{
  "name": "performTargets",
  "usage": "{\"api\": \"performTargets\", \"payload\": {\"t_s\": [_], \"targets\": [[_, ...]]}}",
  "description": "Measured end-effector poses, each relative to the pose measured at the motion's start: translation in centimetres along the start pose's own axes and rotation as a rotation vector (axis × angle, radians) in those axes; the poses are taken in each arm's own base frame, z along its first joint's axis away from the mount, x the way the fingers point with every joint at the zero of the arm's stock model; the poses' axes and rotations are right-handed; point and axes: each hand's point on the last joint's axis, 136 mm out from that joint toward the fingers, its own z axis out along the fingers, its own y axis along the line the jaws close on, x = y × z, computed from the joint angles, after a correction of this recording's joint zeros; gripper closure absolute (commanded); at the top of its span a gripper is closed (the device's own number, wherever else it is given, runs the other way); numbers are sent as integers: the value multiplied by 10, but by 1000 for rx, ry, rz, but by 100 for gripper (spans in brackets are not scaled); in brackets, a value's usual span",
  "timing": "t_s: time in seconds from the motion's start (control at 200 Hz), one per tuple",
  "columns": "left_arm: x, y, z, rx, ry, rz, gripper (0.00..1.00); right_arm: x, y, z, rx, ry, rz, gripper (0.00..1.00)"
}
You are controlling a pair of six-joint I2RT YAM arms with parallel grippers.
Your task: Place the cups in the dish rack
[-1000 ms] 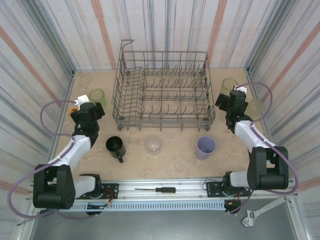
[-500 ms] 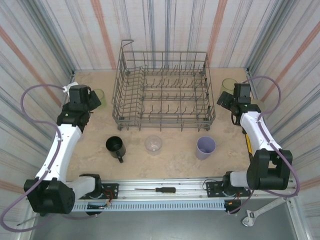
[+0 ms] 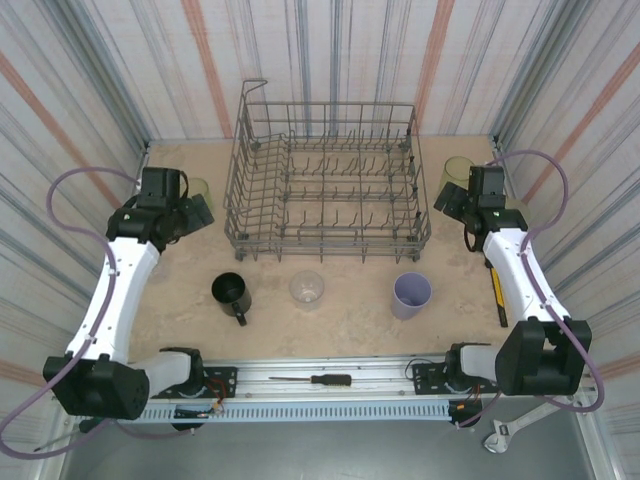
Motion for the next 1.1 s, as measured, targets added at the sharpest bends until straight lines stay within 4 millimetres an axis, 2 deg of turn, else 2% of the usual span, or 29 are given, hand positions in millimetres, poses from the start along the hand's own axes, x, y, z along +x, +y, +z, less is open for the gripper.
{"api": "performTargets", "payload": {"t_s": [0.205, 0.326, 0.451, 0.586, 0.711, 0.827, 1.097], "targets": [[30, -8, -12, 34, 77, 27, 1, 5, -1, 1, 7, 19, 2, 1], [53, -2, -11, 15, 139, 35, 1, 9, 1, 1, 4, 31, 3, 1], [69, 6, -14, -6, 173, 23, 1, 14, 4, 0, 2, 46, 1, 1], [89, 5, -20, -16, 187, 49, 1, 17, 2, -1, 10, 45, -3, 1], [111, 7, -19, -49, 225, 75, 1, 19, -3, -8, 19, 24, -2, 1], [121, 8, -18, -70, 244, 74, 1, 15, -5, -17, 18, -6, 3, 1], [138, -21, -19, -16, 240, 109, 3, 13, -3, -19, 4, -15, 5, 1]]}}
